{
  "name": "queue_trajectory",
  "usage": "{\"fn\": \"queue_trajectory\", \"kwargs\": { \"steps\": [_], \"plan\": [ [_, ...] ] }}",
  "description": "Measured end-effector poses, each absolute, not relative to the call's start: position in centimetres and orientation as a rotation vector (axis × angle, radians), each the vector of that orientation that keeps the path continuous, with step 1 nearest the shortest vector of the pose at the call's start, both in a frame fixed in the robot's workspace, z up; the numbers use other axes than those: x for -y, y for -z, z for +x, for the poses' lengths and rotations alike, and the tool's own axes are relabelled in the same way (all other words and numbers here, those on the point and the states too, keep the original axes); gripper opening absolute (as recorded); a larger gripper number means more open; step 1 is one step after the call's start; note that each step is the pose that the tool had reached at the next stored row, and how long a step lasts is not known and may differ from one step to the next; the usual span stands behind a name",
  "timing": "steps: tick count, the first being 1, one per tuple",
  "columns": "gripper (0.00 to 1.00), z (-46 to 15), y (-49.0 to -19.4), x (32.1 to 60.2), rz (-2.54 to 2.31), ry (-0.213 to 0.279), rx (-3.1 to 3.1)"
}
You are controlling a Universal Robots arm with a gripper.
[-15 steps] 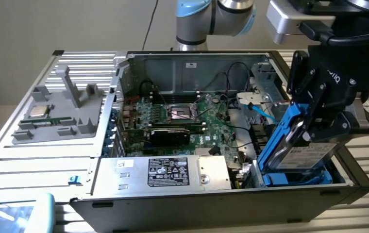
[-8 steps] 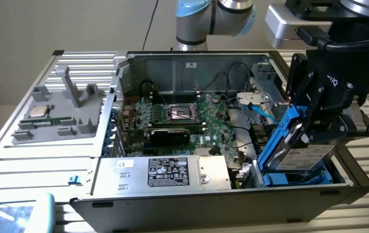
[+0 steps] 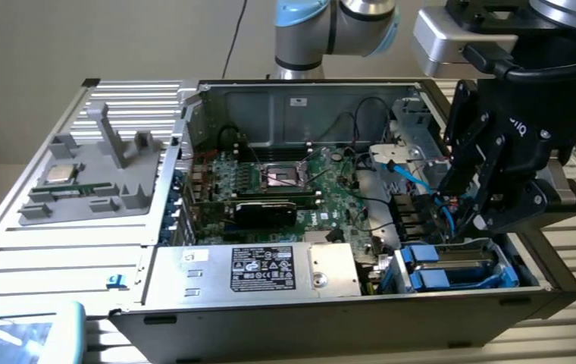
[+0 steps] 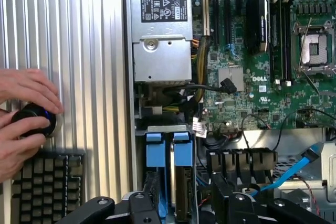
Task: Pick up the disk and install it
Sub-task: 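Insert the disk into the insertion slot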
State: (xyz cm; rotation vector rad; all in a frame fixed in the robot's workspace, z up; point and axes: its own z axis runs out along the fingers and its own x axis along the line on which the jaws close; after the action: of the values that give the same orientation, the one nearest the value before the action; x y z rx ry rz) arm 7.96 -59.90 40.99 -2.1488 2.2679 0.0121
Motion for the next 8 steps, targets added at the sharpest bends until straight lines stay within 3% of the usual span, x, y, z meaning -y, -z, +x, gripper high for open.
{"fn": "queue_trajectory", "kwargs": {
  "steps": [8],
  "plan": [
    [0.52, 7.98, -40.99, 59.9, -2.149, -0.012, -2.268]
  ]
}}
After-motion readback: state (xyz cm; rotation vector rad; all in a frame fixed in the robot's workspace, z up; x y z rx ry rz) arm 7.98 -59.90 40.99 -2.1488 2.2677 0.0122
